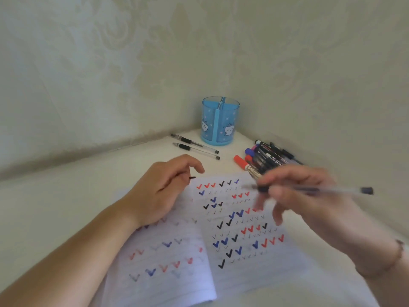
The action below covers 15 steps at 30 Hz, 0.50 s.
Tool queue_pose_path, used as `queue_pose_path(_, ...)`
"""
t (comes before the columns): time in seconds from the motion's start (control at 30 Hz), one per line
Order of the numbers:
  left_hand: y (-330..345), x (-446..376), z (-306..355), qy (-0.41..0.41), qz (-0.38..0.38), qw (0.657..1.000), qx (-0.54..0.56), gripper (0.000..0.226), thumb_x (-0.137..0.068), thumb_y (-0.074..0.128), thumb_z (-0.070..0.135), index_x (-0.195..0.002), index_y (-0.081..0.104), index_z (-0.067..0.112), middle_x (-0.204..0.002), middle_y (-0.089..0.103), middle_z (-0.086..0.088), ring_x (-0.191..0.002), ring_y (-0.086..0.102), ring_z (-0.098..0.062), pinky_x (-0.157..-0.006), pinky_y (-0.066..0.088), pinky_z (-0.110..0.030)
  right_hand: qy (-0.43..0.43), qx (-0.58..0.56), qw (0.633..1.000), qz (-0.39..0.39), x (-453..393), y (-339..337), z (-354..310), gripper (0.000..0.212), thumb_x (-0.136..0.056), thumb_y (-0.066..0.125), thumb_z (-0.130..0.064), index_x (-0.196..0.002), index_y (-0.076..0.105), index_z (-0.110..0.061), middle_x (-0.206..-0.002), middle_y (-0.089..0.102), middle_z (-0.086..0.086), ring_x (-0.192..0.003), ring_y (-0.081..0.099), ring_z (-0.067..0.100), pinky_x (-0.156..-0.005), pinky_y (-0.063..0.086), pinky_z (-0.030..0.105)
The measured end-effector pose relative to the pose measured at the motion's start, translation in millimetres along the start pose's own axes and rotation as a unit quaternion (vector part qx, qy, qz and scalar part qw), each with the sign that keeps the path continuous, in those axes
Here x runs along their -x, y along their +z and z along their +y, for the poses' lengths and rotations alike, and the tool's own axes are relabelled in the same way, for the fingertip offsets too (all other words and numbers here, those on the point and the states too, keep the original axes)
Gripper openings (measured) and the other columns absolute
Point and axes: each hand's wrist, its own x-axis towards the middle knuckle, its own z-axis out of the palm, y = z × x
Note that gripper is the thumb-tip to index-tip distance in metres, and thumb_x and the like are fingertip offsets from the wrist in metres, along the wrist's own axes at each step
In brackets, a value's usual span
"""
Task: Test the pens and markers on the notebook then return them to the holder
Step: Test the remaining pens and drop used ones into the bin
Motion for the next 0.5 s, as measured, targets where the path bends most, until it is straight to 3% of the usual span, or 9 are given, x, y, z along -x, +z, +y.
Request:
queue_pose_path(0.07, 3, -1, -2, -0.005, 0.010, 1.000, -0.026, 0.026, -0.094, 0.038, 0.028, -0.106, 0.061, 0.024, -0.061, 0.045, -0.004, -0.052, 0.037, -0.009, -0.055, 0.033, -0.020, 0.037, 0.068, 0.996, 0.049, 15, -4, 12, 0.029, -0.071, 0.082, -0.039, -0.067, 0.069, -0.013, -0.050, 0.062, 0.009, -0.040, 0.049, 0.019, -0.042, 0.039, 0.021)
queue_pose_path(0.17, 5, -1, -5, -0.009, 0.014, 0.998, -0.059, 0.026, -0.095, 0.041, 0.037, -0.109, 0.061, 0.028, -0.065, 0.051, 0.008, -0.054, 0.040, -0.007, -0.057, 0.034, -0.015, 0.083, 0.055, 0.989, 0.110, 35, 1, 24, 0.025, -0.063, 0.078, -0.024, -0.055, 0.059, -0.010, -0.039, 0.051, 0.008, -0.032, 0.037, 0.013, -0.038, 0.030, 0.015)
queue_pose_path(0.37, 6, -1, -8, -0.010, 0.012, 0.994, -0.104, 0.028, -0.095, 0.040, 0.045, -0.110, 0.062, 0.036, -0.073, 0.060, 0.009, -0.064, 0.053, -0.015, -0.066, 0.044, -0.028, 0.060, 0.155, 0.974, 0.152, 40, 3, 37, 0.046, -0.075, 0.080, -0.010, -0.051, 0.042, -0.002, -0.043, 0.039, 0.002, -0.044, 0.031, 0.011, -0.042, 0.024, 0.020)
queue_pose_path(0.5, 7, -1, -9, -0.010, 0.013, 0.995, -0.103, 0.029, -0.095, 0.040, 0.045, -0.109, 0.063, 0.035, -0.075, 0.061, 0.010, -0.065, 0.053, -0.011, -0.065, 0.042, -0.022, 0.056, 0.166, 0.974, 0.143, 41, 2, 38, 0.045, -0.075, 0.079, -0.014, -0.052, 0.042, -0.003, -0.044, 0.039, 0.007, -0.046, 0.032, 0.011, -0.043, 0.024, 0.022)
